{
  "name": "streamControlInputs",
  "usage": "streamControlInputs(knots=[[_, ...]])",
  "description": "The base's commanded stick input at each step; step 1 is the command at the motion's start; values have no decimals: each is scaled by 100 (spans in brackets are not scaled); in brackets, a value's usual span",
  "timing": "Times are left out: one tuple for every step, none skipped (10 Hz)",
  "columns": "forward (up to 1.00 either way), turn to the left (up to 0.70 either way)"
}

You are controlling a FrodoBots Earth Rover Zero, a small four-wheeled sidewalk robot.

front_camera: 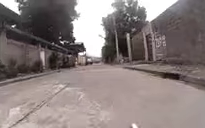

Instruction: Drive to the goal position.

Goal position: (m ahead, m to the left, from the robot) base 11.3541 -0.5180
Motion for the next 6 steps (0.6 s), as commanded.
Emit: streamControlInputs(knots=[[100,0],[100,0],[100,0],[100,0],[100,0],[100,0]])
